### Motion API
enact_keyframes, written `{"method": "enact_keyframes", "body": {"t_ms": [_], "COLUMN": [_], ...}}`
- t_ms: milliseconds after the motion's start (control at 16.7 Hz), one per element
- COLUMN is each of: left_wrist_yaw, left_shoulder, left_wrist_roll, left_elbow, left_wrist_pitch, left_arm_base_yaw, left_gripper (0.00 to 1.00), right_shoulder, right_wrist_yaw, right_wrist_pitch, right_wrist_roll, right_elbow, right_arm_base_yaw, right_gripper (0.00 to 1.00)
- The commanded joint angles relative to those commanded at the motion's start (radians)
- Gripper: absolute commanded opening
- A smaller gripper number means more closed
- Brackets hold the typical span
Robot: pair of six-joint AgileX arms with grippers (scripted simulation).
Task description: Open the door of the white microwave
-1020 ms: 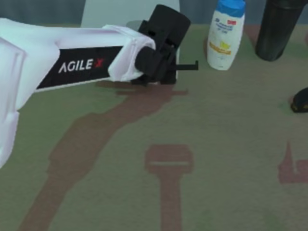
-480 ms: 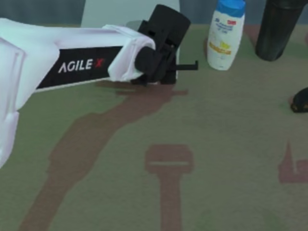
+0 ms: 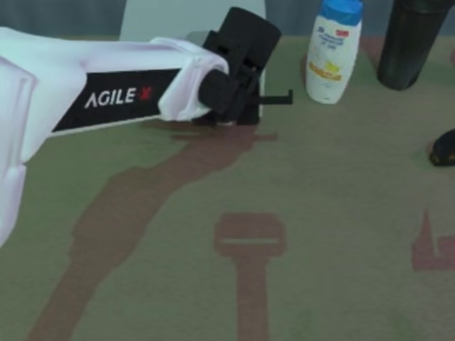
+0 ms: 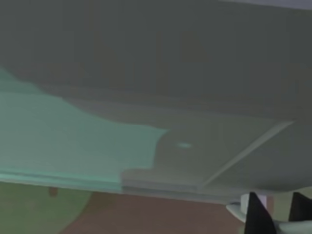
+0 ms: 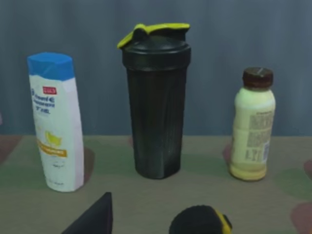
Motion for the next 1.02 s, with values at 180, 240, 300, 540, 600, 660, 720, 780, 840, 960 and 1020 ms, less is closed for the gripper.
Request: {"method": "enact_keyframes", "body": {"t_ms": [180,240,300,540,600,660,720,780,840,960,1020], "left_wrist_yaw": [0.014,0.019,0.023,0.027,0.027,0.027,0.027,0.027,0.027,0.027,0.027], "left_shoulder": [-0.024,-0.032,-0.036,-0.040,-0.040,-0.040,-0.040,-0.040,-0.040,-0.040,-0.040], "left_wrist_roll": [0.025,0.034,0.043,0.050,0.050,0.050,0.050,0.050,0.050,0.050,0.050], "left_elbow": [-0.031,-0.042,-0.053,-0.062,-0.062,-0.062,-0.062,-0.062,-0.062,-0.062,-0.062], "left_wrist_pitch": [0.023,0.030,0.035,0.039,0.039,0.039,0.039,0.039,0.039,0.039,0.039], "left_arm_base_yaw": [0.007,0.008,0.010,0.012,0.012,0.012,0.012,0.012,0.012,0.012,0.012], "left_gripper": [0.00,0.00,0.00,0.00,0.00,0.00,0.00,0.00,0.00,0.00,0.00], "right_shoulder": [0.000,0.000,0.000,0.000,0.000,0.000,0.000,0.000,0.000,0.000,0.000], "right_wrist_yaw": [0.000,0.000,0.000,0.000,0.000,0.000,0.000,0.000,0.000,0.000,0.000], "right_wrist_pitch": [0.000,0.000,0.000,0.000,0.000,0.000,0.000,0.000,0.000,0.000,0.000], "right_wrist_roll": [0.000,0.000,0.000,0.000,0.000,0.000,0.000,0.000,0.000,0.000,0.000], "right_elbow": [0.000,0.000,0.000,0.000,0.000,0.000,0.000,0.000,0.000,0.000,0.000], "right_arm_base_yaw": [0.000,0.000,0.000,0.000,0.000,0.000,0.000,0.000,0.000,0.000,0.000], "right_gripper": [1.00,1.00,1.00,1.00,1.00,1.00,1.00,1.00,1.00,1.00,1.00]}}
